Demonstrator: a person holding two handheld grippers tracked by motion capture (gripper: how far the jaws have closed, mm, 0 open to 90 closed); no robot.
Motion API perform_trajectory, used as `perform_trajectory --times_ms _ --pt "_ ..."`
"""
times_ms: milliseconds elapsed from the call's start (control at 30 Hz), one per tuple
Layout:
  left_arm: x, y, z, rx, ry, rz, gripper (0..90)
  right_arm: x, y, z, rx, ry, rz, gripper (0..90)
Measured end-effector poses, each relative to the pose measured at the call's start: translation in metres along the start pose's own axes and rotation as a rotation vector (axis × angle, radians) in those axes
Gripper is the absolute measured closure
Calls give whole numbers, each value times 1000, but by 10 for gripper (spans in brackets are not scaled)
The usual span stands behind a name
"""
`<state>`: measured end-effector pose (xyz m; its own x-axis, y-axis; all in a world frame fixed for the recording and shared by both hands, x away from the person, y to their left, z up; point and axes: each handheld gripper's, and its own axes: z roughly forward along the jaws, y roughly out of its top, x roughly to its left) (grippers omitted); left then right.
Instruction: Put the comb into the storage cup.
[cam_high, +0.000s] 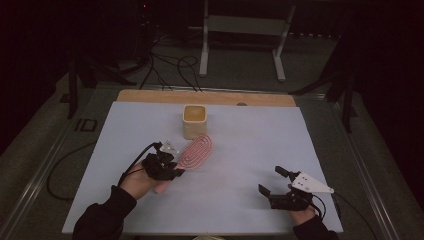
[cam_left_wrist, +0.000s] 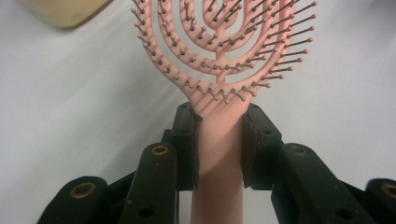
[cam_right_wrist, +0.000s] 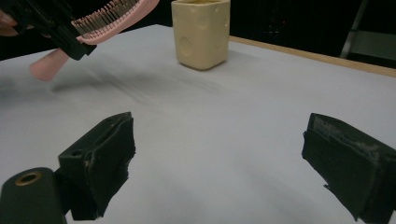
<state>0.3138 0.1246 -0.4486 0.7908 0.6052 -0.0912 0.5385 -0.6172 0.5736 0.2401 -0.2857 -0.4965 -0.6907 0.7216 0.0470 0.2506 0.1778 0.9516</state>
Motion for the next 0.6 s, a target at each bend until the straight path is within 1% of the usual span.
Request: perform_trajectory --times_ms 33,67,133,200,233,300,333,367,400,433,467,500,533,600 --pt "0 0 0 0 0 0 709 0 0 0 0 0 0 89" --pt "-1 0 1 -12 -4 9 709 0 0 1 2 1 2 89" --pt "-3 1 2 -43 0 14 708 0 0 1 2 0 -4 89" --pt "-3 1 2 -50 -4 12 708 0 0 1 1 2 -2 89" --pt "-4 1 1 -60 5 12 708 0 0 1 1 2 -2 89" --pt "-3 0 1 -72 0 0 708 0 -1 1 3 2 5 89" --pt "-4 0 2 -83 14 -1 708 0 -1 1 0 3 2 89" --pt "-5 -1 3 -94 10 0 708 0 -1 1 0 3 3 89" --pt "-5 -1 3 -94 10 0 708 0 -1 1 0 4 4 89" --pt "-5 -3 3 -107 10 -15 708 0 -1 1 0 4 4 89" --pt "-6 -4 4 -117 16 -20 709 0 -1 1 2 4 3 89" --pt "-6 -4 4 -117 16 -20 708 0 0 1 0 5 0 89" --pt "-6 -6 5 -132 17 -35 708 0 0 1 -1 5 -1 89" --pt "-8 -9 5 -153 23 -44 709 0 -1 1 -1 5 3 89"
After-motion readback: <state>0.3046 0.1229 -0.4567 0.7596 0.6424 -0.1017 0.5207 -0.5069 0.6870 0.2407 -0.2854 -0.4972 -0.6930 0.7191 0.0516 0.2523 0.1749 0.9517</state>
